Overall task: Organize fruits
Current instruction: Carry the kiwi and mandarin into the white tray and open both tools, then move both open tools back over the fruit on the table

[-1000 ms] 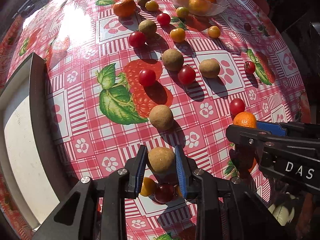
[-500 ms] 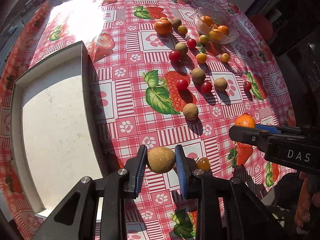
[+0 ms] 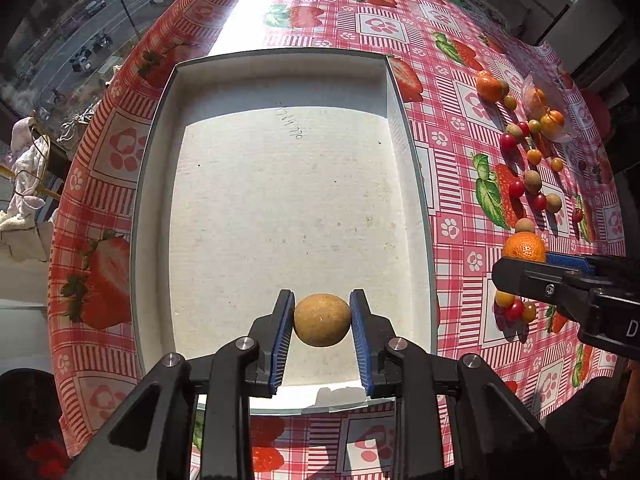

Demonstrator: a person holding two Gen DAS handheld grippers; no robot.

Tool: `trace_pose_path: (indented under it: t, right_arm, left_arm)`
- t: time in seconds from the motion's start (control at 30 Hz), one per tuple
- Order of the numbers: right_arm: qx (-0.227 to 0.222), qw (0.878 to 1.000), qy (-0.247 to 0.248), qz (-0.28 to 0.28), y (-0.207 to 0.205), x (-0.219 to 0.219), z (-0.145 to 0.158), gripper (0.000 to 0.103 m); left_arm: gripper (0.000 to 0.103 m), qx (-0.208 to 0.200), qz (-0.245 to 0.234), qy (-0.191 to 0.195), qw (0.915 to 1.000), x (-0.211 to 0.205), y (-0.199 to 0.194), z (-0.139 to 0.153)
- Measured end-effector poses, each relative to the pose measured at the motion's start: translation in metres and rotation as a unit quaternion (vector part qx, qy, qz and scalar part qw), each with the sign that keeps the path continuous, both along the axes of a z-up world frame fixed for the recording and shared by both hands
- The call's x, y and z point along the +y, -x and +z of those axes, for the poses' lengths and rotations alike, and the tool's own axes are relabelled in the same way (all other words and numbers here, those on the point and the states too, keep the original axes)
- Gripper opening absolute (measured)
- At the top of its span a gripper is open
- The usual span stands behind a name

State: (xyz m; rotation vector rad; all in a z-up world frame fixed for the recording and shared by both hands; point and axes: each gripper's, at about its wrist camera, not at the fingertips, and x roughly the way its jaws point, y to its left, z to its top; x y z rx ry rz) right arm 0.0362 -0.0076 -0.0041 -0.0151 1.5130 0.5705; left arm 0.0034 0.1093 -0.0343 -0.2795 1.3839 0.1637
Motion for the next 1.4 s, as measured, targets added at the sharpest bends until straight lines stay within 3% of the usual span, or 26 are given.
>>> trace_pose_path:
  t: [0.3, 0.57, 0.6, 0.63, 0.7, 0.77, 0.87, 0.93, 1.0, 1.4]
  right_arm:
    - [0.009, 0.996, 0.009, 0.088, 0.025, 0.088, -0.021, 0.039]
    - [0.025, 0.992, 0.045, 0.117, 0.039, 0.118, -0.052, 0.04]
    - [0.027, 0.992, 0.048, 0.117, 0.039, 0.119, -0.054, 0.04]
    - [0.03, 0.992, 0.049, 0.116, 0.04, 0.12, -0.056, 0.041]
    - [0.034, 0.991, 0.053, 0.117, 0.04, 0.124, -0.059, 0.042]
    - [0.038, 0.991, 0.054, 0.117, 0.04, 0.126, -0.064, 0.045]
    - [0.041, 0.992, 0.047, 0.113, 0.037, 0.128, -0.065, 0.059]
    - [0.049, 0.992, 0.033, 0.111, 0.036, 0.13, -0.064, 0.075]
    - [0.054, 0.992, 0.017, 0.109, 0.034, 0.133, -0.06, 0.083]
    - [0.029, 0.997, -0.01, 0.069, 0.02, 0.107, -0.011, 0.085]
  left_arm:
    - [0.03, 0.039, 0.021, -0.017, 0.9989, 0.04, 0.022, -0.03]
    - [0.03, 0.061, 0.006, -0.019, 0.9979, 0.035, 0.02, -0.05]
    - [0.036, 0.06, 0.005, -0.023, 0.9979, 0.033, 0.02, -0.051]
    - [0.063, 0.061, 0.005, -0.028, 0.9977, 0.032, 0.019, -0.051]
    - [0.088, 0.05, 0.01, -0.047, 0.9976, 0.028, 0.022, -0.048]
    - [0.088, 0.052, 0.004, -0.052, 0.9973, 0.024, 0.024, -0.049]
    - [0.088, 0.063, -0.003, -0.054, 0.9965, 0.021, 0.022, -0.053]
    - [0.088, 0.065, -0.002, -0.055, 0.9964, 0.019, 0.022, -0.053]
    - [0.088, 0.062, 0.007, -0.048, 0.9969, 0.021, 0.022, -0.052]
    - [0.088, 0.037, -0.012, -0.071, 0.9967, 0.007, 0.007, -0.029]
